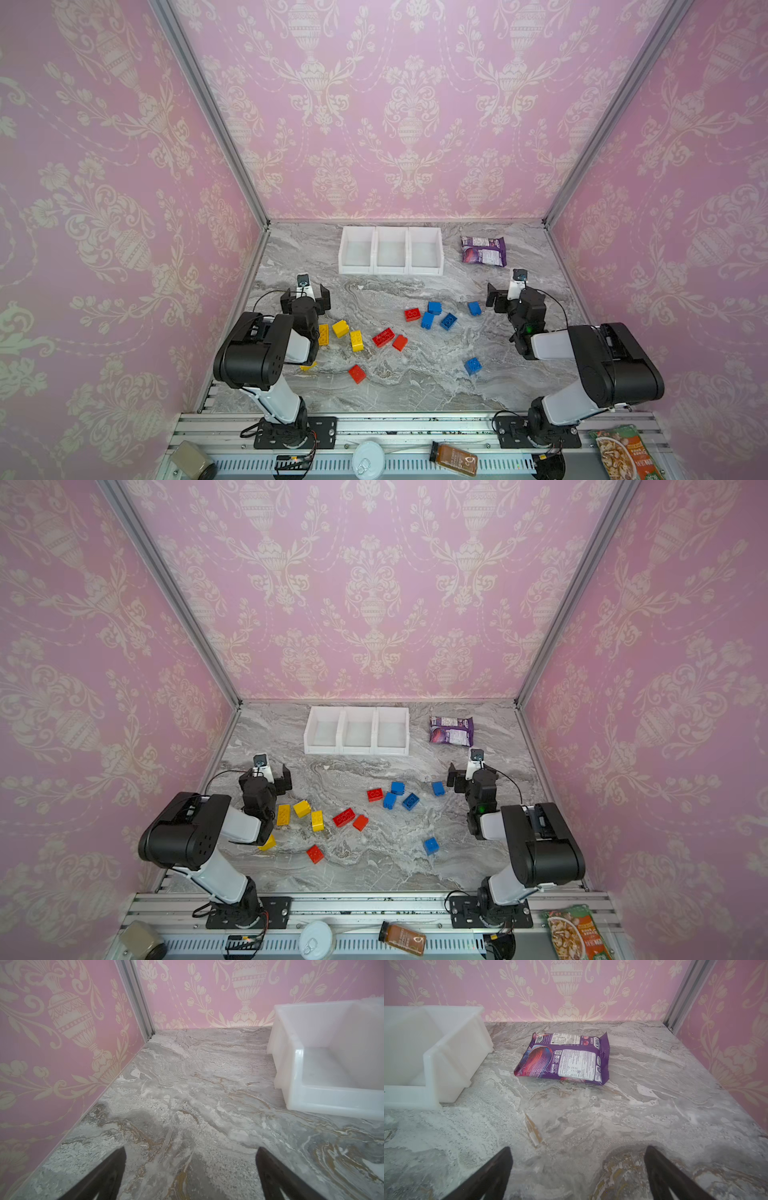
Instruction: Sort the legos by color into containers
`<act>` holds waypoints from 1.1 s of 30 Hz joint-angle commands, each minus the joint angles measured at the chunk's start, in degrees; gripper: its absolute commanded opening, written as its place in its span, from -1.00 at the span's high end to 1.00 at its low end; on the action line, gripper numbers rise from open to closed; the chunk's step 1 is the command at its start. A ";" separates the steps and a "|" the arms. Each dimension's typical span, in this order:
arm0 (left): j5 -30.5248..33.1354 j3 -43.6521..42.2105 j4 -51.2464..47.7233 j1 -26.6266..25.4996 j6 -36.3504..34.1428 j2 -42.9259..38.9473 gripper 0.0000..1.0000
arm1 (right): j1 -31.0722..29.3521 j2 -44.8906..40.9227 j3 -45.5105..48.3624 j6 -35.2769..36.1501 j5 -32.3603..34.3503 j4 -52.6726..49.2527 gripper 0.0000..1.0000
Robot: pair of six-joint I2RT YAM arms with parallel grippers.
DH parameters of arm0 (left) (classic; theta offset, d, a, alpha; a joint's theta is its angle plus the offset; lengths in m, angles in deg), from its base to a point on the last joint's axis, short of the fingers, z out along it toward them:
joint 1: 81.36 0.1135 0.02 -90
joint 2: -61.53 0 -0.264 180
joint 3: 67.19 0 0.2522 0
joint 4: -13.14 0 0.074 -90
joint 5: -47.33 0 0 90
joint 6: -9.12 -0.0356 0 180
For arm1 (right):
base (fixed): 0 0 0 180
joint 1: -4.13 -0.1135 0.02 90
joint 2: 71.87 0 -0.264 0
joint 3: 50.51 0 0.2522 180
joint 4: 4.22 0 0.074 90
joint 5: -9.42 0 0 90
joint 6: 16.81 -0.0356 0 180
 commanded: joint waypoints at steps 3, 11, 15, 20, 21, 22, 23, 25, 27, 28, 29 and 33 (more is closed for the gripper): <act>-0.44 1.07 -2.85 0.50 0.38 -1.07 -0.99 | 0.11 -0.11 -1.04 -0.86 -0.92 -0.81 -1.00; -0.52 1.06 -2.80 0.56 0.34 -0.98 -0.99 | 0.04 -0.02 -1.05 -0.89 -0.86 -0.81 -1.00; -0.53 1.06 -2.88 0.54 0.40 -1.01 -0.99 | 0.11 -0.03 -1.04 -0.94 -0.88 -0.85 -1.00; -0.53 0.99 -2.88 0.54 0.33 -1.00 -0.99 | 0.07 -0.02 -1.05 -0.87 -0.91 -0.82 -1.00; -0.53 1.02 -2.84 0.54 0.34 -1.00 -0.99 | 0.08 -0.04 -1.07 -0.93 -0.92 -0.81 -1.00; -0.53 1.00 -2.84 0.59 0.34 -0.99 -0.99 | 0.11 -0.03 -1.04 -0.86 -0.91 -0.83 -1.00; -0.52 1.04 -2.88 0.54 0.31 -1.04 -0.98 | 0.11 -0.09 -1.04 -0.89 -0.88 -0.81 -1.00; -0.49 1.10 -2.88 0.56 0.34 -1.01 -0.99 | 0.11 -0.05 -1.06 -0.92 -0.87 -0.81 -1.00; -0.54 1.02 -2.82 0.54 0.33 -1.00 -0.99 | 0.11 -0.02 -1.09 -0.86 -0.91 -0.81 -1.00; -0.49 1.06 -2.87 0.54 0.36 -0.98 -0.99 | 0.08 -0.05 -1.06 -0.94 -0.87 -0.81 -1.00; -0.53 1.02 -2.85 0.56 0.34 -0.98 -0.99 | 0.08 -0.07 -1.06 -0.92 -0.89 -0.81 -1.00; 1.21 1.02 -2.67 0.59 0.60 -1.50 -0.99 | 0.05 -1.96 -0.69 -0.80 -1.30 -1.51 -1.00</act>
